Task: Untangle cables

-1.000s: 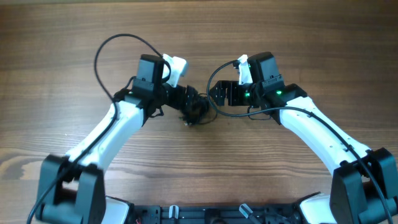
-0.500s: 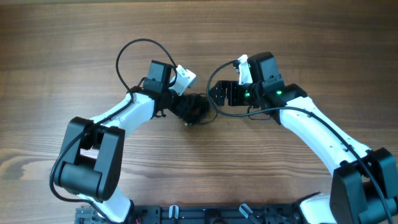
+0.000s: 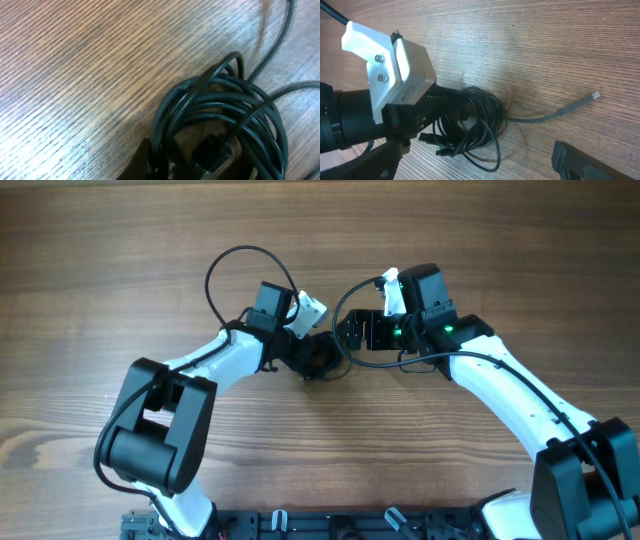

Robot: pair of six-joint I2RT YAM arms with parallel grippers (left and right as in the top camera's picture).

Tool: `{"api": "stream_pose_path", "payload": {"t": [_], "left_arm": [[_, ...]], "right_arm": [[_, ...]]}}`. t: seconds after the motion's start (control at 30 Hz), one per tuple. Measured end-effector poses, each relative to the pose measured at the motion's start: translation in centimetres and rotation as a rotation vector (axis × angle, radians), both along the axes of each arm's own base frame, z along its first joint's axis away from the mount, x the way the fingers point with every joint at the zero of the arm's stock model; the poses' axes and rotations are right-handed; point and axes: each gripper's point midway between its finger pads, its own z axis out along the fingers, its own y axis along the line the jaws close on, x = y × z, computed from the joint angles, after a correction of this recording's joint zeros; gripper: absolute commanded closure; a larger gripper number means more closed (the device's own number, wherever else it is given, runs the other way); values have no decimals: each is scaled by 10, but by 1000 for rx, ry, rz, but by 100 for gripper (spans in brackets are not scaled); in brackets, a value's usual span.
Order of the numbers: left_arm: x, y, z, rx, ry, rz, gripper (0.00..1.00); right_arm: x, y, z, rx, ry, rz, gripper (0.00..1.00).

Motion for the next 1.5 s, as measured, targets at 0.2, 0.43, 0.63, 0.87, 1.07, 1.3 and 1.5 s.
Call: {"api": "stream_pose_path", "payload": {"t": [0.2,0.43,0.63,0.87,1.07,1.3,1.5], "left_arm": [[13,49,0,63,86,543,96],[4,80,44,25,58,826,96],[5,82,105,-79,-52,842,96],[-24,61,121,-175,62,752,96],[-42,46,181,-322,-26,608,96],[-35,63,191,-154,-218,462,96],[-31,64,195,-33,-333,269,96]], "right_arm": [[0,0,0,0,0,0,1],[-6,11,5,146,158,-141,45],[-21,52,9,132,110,-84,26],[-4,43,0,-61,-63,-177,22],[2,-9,-44,-186,86,-398,2],[-7,-3,-35,-111,106,-125,10],[0,35,82,180,-200,33,56]]}}
